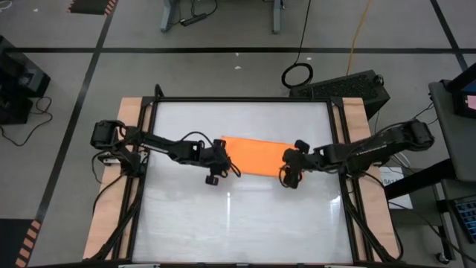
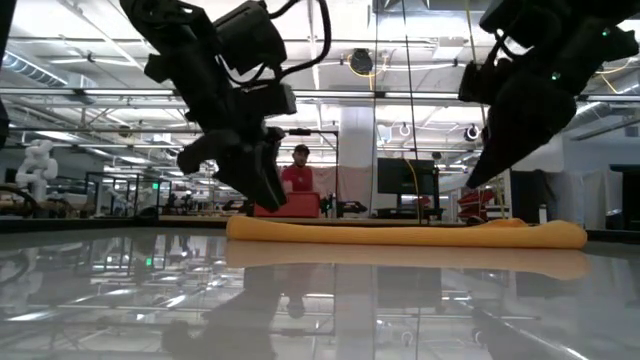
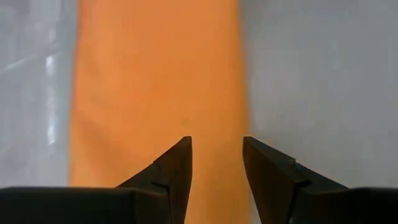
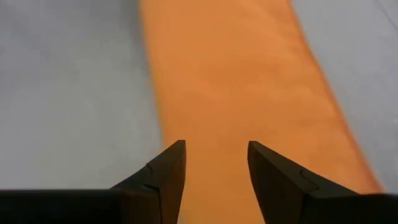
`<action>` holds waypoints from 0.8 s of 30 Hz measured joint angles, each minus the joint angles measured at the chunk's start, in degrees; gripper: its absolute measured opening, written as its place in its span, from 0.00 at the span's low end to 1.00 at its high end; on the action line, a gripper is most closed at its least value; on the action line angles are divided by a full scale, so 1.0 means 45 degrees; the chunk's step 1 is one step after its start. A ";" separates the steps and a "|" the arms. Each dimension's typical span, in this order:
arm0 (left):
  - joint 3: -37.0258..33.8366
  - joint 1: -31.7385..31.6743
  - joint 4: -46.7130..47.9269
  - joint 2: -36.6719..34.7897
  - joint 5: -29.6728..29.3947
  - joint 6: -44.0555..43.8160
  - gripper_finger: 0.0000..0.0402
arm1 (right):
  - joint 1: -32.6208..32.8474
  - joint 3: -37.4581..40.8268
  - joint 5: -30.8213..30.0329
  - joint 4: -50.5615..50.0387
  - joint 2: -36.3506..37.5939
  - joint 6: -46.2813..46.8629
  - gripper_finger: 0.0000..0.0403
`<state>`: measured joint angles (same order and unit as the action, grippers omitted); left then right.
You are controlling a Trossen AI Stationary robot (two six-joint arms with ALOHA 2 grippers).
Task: Roll towel
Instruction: Fold the orange towel
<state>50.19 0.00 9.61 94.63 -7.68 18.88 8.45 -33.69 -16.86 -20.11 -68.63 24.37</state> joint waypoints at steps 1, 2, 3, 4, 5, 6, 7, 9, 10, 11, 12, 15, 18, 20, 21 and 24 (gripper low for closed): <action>0.0000 -0.0049 0.0095 0.0000 -0.0353 -0.0007 0.37 | 0.0151 0.0000 0.0009 0.0190 -0.0084 0.0089 0.40; 0.0000 -0.0112 0.0130 0.0000 -0.0643 -0.0021 0.37 | 0.0294 0.0000 0.0009 0.0330 -0.0216 0.0209 0.40; 0.0000 -0.0193 0.0095 0.0000 -0.0784 -0.0025 0.37 | 0.0410 0.0000 -0.0033 0.0496 -0.0399 0.0350 0.40; 0.0000 -0.0292 -0.0036 0.0000 -0.0821 -0.0025 0.37 | 0.0537 0.0000 -0.0141 0.0653 -0.0608 0.0530 0.39; 0.0000 -0.0377 -0.0231 0.0000 -0.0825 -0.0071 0.37 | 0.0647 0.0000 -0.0271 0.0713 -0.0836 0.0703 0.39; 0.0000 -0.0449 -0.0505 0.0000 -0.0811 -0.0125 0.37 | 0.0746 0.0000 -0.0424 0.0840 -0.1113 0.0820 0.39; 0.0000 -0.0521 -0.0812 0.0000 -0.0765 -0.0269 0.37 | 0.0851 0.0000 -0.0548 0.1138 -0.1408 0.0878 0.38; 0.0000 -0.0602 -0.1543 0.0084 -0.0550 -0.0668 0.37 | 0.1030 0.0000 -0.0860 0.2082 -0.2054 0.0868 0.38; 0.0005 -0.0619 -0.1994 0.0153 -0.0224 -0.0823 0.37 | 0.1105 0.0000 -0.0968 0.2722 -0.2408 0.0794 0.38; 0.0010 -0.0614 -0.2317 0.0218 0.0162 -0.1010 0.37 | 0.1159 0.0000 -0.1049 0.3486 -0.2761 0.0596 0.38; 0.0010 -0.0610 -0.2699 0.0349 0.0642 -0.1068 0.37 | 0.1191 0.0000 -0.1125 0.4360 -0.3123 0.0345 0.38; 0.0022 -0.0455 -0.3964 0.0894 0.1513 -0.1123 0.37 | 0.1237 0.0000 -0.1264 0.6943 -0.4215 -0.0584 0.38; 0.0019 -0.0294 -0.4887 0.1510 0.1526 -0.1158 0.37 | 0.1167 -0.0024 -0.1692 0.8509 -0.5143 -0.1148 0.38; 0.0015 -0.0221 -0.5238 0.1841 0.0646 -0.1656 0.37 | 0.1072 -0.0071 -0.2215 0.8934 -0.5633 -0.1088 0.38; 0.0015 -0.0216 -0.5519 0.2021 0.0100 -0.2017 0.37 | 0.1037 -0.0073 -0.2496 0.9025 -0.5841 -0.0986 0.38; 0.0004 -0.0231 -0.5892 0.2392 -0.0645 -0.2770 0.37 | 0.0952 -0.0068 -0.2986 0.9328 -0.6359 -0.0663 0.38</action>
<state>50.21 -1.04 -16.90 105.40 -10.58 6.41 12.73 -34.00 -30.30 21.87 -97.24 21.39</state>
